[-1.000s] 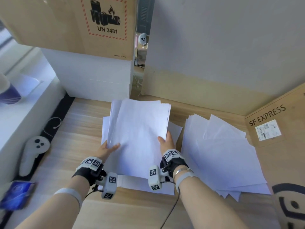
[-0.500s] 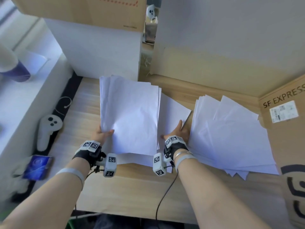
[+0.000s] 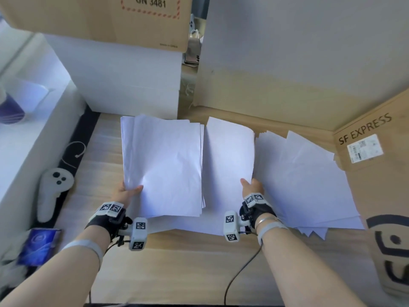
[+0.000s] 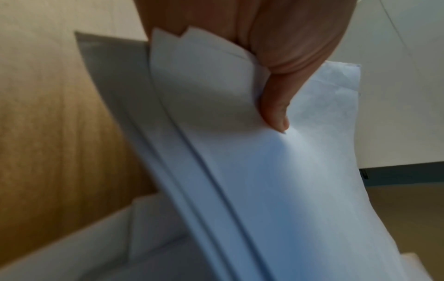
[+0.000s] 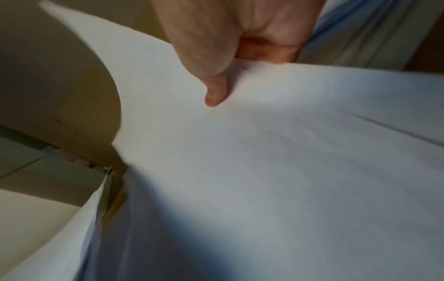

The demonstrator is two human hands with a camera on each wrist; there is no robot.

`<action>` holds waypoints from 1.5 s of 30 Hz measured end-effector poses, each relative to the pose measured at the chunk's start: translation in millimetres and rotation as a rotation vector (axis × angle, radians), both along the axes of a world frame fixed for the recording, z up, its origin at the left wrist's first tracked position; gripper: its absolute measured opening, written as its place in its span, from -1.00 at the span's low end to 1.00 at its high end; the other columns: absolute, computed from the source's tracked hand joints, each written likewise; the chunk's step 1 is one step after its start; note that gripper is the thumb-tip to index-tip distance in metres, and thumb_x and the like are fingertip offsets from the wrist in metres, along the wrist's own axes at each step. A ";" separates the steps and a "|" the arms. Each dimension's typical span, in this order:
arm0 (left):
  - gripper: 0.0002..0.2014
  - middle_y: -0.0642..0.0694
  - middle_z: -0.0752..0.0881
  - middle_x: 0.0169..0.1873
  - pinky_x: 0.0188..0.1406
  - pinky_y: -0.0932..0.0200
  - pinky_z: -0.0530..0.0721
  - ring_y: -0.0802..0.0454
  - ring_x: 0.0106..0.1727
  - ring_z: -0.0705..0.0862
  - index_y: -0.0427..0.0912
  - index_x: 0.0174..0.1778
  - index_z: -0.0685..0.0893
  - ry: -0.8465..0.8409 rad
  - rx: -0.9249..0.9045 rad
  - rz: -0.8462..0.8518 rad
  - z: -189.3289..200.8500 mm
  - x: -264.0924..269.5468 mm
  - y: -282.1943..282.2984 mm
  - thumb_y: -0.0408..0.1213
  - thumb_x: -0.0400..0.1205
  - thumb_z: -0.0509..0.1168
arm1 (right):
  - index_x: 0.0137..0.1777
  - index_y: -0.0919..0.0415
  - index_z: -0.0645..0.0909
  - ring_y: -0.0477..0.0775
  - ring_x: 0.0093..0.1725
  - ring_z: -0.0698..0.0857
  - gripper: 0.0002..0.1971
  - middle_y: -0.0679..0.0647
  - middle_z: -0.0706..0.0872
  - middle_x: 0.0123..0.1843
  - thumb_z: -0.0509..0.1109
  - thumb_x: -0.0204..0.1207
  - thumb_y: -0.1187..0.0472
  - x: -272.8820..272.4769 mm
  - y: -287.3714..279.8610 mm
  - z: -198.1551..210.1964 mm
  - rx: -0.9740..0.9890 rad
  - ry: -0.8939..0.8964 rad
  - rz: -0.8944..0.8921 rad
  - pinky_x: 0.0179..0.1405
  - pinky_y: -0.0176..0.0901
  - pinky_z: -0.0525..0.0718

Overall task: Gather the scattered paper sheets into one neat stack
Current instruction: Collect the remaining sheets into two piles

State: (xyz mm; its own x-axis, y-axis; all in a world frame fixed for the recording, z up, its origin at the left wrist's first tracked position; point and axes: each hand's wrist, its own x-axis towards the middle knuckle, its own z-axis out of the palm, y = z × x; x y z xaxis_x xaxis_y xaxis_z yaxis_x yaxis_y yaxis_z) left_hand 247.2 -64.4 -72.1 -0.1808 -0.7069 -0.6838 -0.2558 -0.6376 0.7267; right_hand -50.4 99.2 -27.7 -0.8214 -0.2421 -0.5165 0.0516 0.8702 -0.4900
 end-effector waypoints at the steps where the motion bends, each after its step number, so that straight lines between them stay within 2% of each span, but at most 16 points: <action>1: -0.49 -0.46 0.52 0.37 0.24 -0.07 0.47 -0.19 0.15 0.56 -0.38 0.46 0.39 0.010 0.005 -0.001 -0.9 -0.8 -0.1 -0.55 0.55 0.27 | 0.26 0.48 0.56 0.34 0.28 0.63 -0.64 0.37 0.67 0.29 0.27 0.61 0.21 -6.9 3.8 3.1 -0.042 0.033 -0.021 0.23 -0.02 0.54; 6: -0.49 -0.46 0.64 0.25 0.15 0.02 0.56 -0.10 0.03 0.59 -0.43 0.45 0.38 0.018 -0.006 0.002 -2.4 -9.3 0.1 -0.61 0.55 0.24 | 0.05 0.46 0.57 0.14 -0.08 0.53 -0.79 0.30 0.62 -0.02 0.25 0.57 0.29 -39.9 21.8 20.5 -0.274 0.103 -0.255 -0.08 -0.13 0.42; 8: -0.49 -0.20 0.79 -0.17 -0.26 0.38 0.69 -0.03 -0.24 0.69 -0.43 0.45 0.37 0.025 -0.019 0.014 6.0 -13.8 2.5 -0.64 0.55 0.22 | -0.07 0.40 0.50 0.10 -0.12 0.47 -0.86 0.24 0.53 -0.10 0.24 0.56 0.29 -48.3 21.6 23.2 -0.337 0.121 -0.323 -0.11 -0.16 0.39; 10: -0.48 -0.03 0.63 -0.29 -0.55 0.47 0.63 0.06 -0.38 0.64 -0.42 0.47 0.36 0.049 -0.012 0.029 12.8 -16.9 4.9 -0.65 0.56 0.20 | 0.02 0.46 0.57 0.09 -0.10 0.51 -0.80 0.21 0.56 -0.09 0.24 0.55 0.30 -53.7 16.3 23.1 -0.414 0.139 -0.389 -0.09 -0.15 0.44; 13: -0.49 -0.10 0.61 -0.21 -0.42 0.36 0.67 -0.03 -0.29 0.58 -0.43 0.46 0.35 0.044 -0.021 0.030 16.0 -16.4 6.9 -0.64 0.56 0.21 | 0.12 0.54 0.61 0.07 -0.06 0.57 -0.71 0.18 0.62 -0.08 0.22 0.54 0.33 -53.6 2.7 22.5 -0.504 0.157 -0.446 -0.05 -0.16 0.49; 15: -0.48 -0.25 0.66 -0.04 -0.10 0.19 0.63 -0.15 -0.12 0.58 -0.42 0.46 0.36 0.029 -0.016 0.029 14.6 -14.5 5.6 -0.63 0.55 0.23 | -0.06 0.47 0.62 0.09 -0.12 0.55 -0.78 0.17 0.62 -0.17 0.20 0.56 0.31 -53.7 -5.0 22.9 -0.520 0.141 -0.501 -0.09 -0.15 0.48; 18: -0.50 -0.14 0.61 -0.23 -0.05 -0.01 0.53 -0.08 -0.26 0.56 -0.40 0.44 0.39 0.037 0.012 0.028 18.3 -10.9 5.8 -0.63 0.55 0.23 | -0.11 0.33 0.53 0.11 -0.14 0.54 -0.86 0.21 0.60 -0.14 0.17 0.55 0.30 -54.9 -13.6 27.8 -0.559 0.138 -0.581 -0.13 -0.14 0.46; 24: -0.47 -0.23 0.65 -0.07 0.17 -0.16 0.55 -0.18 0.01 0.61 -0.45 0.44 0.40 0.058 0.047 -0.018 19.4 -20.9 9.8 -0.61 0.52 0.29 | 0.23 0.47 0.58 0.28 0.23 0.66 -0.67 0.37 0.68 0.21 0.22 0.51 0.35 -19.4 -42.0 15.5 -0.404 -0.026 -0.193 0.20 0.03 0.56; 28: -0.52 0.05 0.73 -0.56 -0.59 0.39 0.64 0.26 -0.60 0.68 -0.54 0.42 0.36 0.092 0.052 -0.040 27.5 -45.1 20.7 -0.76 0.54 0.12 | 0.25 0.40 0.56 0.24 0.11 0.65 -0.56 0.28 0.68 0.15 0.23 0.53 0.07 7.0 -39.5 -1.3 -0.131 -0.205 0.080 0.12 -0.03 0.55; 30: -0.53 -0.05 0.75 -0.49 -0.74 0.47 0.53 0.16 -0.46 0.69 -0.56 0.43 0.33 0.092 0.045 -0.050 24.2 -53.7 21.0 -0.78 0.56 0.03 | 0.24 0.34 0.55 0.22 0.08 0.67 -0.57 0.23 0.71 0.11 0.27 0.49 0.06 11.2 -37.8 -6.0 -0.165 -0.232 0.083 0.14 -0.01 0.59; 32: -0.57 -0.26 0.61 -0.03 -0.62 0.38 0.61 -0.06 -0.06 0.60 -0.52 0.45 0.34 0.114 0.051 -0.060 30.3 -63.4 23.0 -0.68 0.62 0.03 | 0.21 0.24 0.47 0.17 -0.07 0.66 -0.66 0.15 0.71 -0.04 0.32 0.45 0.18 12.4 -36.4 -5.7 -0.243 -0.239 0.047 0.04 -0.03 0.59; 35: -0.64 -0.18 0.60 0.07 -0.03 0.10 0.58 -0.10 0.07 0.56 -0.27 0.34 0.47 0.198 0.131 -0.073 37.9 -74.7 29.4 -0.17 0.72 0.03 | 0.02 -0.16 0.35 0.19 -0.15 0.72 -0.62 0.10 0.75 -0.09 0.33 0.36 0.31 8.7 -30.5 -8.3 -0.374 -0.221 0.006 0.01 0.09 0.70; 38: -0.35 -0.18 0.64 0.25 0.31 -0.07 0.50 -0.18 0.24 0.61 -0.16 0.44 0.43 0.230 0.199 -0.160 42.1 -83.4 31.8 0.15 0.52 0.27 | 0.10 -0.24 0.36 0.21 -0.09 0.75 -0.51 0.11 0.77 0.00 0.34 0.36 0.35 -2.5 -19.7 -4.1 -0.444 -0.186 -0.014 0.02 0.08 0.71; 40: -0.23 -0.23 0.72 0.10 0.02 -0.04 0.69 -0.17 0.07 0.71 -0.31 0.46 0.40 0.169 0.141 -0.244 37.7 -93.1 34.4 -0.07 0.39 0.50 | 0.36 -0.07 0.31 0.17 -0.05 0.70 -0.45 0.13 0.72 0.02 0.33 0.45 0.39 -11.1 -13.2 -0.2 -0.464 -0.250 -0.016 0.11 0.08 0.68; 42: -0.53 -0.16 0.75 -0.32 -0.42 0.14 0.72 -0.03 -0.37 0.75 -0.47 0.33 0.45 0.107 0.065 -0.277 33.7 -102.8 38.2 -0.49 0.50 0.38 | 0.38 -0.05 0.34 0.18 0.05 0.70 -0.51 0.13 0.73 0.05 0.34 0.49 0.28 -21.3 -6.0 3.0 -0.427 -0.225 -0.004 0.25 0.15 0.65; 45: -0.60 -0.17 0.61 -0.36 -0.53 0.18 0.64 -0.10 -0.41 0.60 -0.46 0.33 0.45 0.059 -0.009 -0.296 33.0 -113.0 44.7 -0.64 0.55 0.24 | 0.48 -0.08 0.32 0.16 0.47 0.48 -0.49 0.09 0.51 0.49 0.31 0.53 0.12 -50.3 13.9 3.4 -0.140 0.011 0.045 0.45 0.16 0.44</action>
